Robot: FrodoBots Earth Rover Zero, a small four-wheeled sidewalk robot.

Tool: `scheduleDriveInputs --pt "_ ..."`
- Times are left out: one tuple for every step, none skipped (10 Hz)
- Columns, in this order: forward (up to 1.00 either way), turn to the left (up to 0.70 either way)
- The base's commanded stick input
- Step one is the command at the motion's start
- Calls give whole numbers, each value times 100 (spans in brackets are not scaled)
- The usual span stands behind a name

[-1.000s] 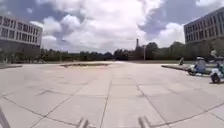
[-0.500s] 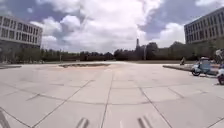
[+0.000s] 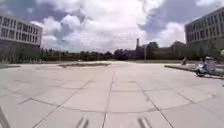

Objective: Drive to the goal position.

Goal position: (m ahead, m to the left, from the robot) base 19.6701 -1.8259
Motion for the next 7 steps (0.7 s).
scheduleDriveInputs --pt "50 0" --pt "50 0" --pt "50 0" --pt "50 0" --pt "50 0" --pt "50 0" --pt "50 0"
